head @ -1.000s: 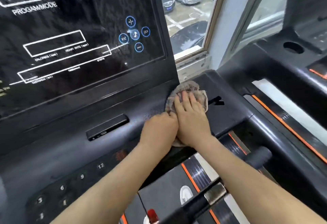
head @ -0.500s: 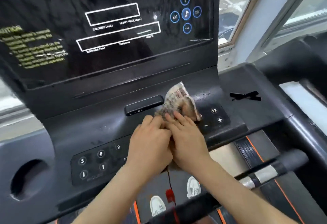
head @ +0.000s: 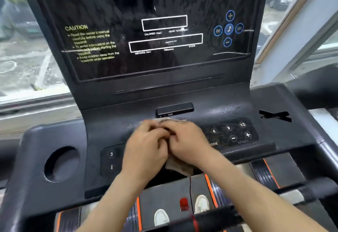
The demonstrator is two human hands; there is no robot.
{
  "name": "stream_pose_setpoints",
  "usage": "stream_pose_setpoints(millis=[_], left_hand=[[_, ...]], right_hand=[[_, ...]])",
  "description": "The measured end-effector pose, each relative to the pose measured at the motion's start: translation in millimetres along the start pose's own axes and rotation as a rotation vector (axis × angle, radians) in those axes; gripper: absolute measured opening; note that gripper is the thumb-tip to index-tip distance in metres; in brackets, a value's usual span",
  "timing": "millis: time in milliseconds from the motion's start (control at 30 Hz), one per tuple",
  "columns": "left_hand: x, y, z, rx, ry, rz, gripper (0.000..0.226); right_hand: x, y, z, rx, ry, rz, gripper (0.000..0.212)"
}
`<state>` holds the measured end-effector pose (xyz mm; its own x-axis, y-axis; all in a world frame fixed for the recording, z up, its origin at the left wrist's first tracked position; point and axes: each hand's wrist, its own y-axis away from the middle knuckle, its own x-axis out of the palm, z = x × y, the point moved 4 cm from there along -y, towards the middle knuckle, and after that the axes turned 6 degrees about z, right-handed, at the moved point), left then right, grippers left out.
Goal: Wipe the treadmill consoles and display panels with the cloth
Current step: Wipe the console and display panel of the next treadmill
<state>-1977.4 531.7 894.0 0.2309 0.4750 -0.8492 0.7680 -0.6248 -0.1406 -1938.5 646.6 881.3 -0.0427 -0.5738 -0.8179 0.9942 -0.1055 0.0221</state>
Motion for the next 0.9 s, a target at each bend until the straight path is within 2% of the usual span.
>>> stream_pose_setpoints(millis=[133, 233, 367, 467, 567, 600, 667, 733, 800, 900], left_hand=[[34, -4, -11, 0.096, -0.173, 0.207, 0.047], [36, -7, -2, 0.127, -0.229, 0.217, 0.049], [27, 0, 8, 0.107, -0.146, 0.155, 0.05], [18, 9, 28, 0.072, -0.054, 0.105, 0.057], [14, 11, 43, 0.051, -0.127, 0.143, 0.062], [15, 8, 42, 0.052, -0.158, 0.167, 0.061], [17, 2, 34, 0.063, -0.204, 0.184, 0.056], [16, 0, 29, 0.055, -0.217, 0.144, 0.05], [10, 3, 38, 0.019, -0.166, 0.098, 0.048], [-11, 19, 70, -0.131, -0.13, 0.006, 0.038]], right_hand=[[-46, 37, -61, 0.162, 0.24, -0.098, 0.052], [-50, 43, -76, 0.268, 0.271, -0.103, 0.049], [-14, 21, -34, 0.126, 0.236, -0.129, 0.033], [19, 1, 13, -0.002, 0.209, 0.02, 0.026], [18, -4, 14, -0.045, 0.138, 0.147, 0.015], [13, 2, 2, -0.012, 0.125, 0.141, 0.02], [-3, 17, -32, 0.08, 0.202, -0.016, 0.031], [-11, 28, -42, 0.086, 0.302, -0.138, 0.034], [4, 21, -24, -0.022, 0.329, -0.124, 0.035], [58, -1, 33, -0.262, 0.243, 0.025, 0.042]])
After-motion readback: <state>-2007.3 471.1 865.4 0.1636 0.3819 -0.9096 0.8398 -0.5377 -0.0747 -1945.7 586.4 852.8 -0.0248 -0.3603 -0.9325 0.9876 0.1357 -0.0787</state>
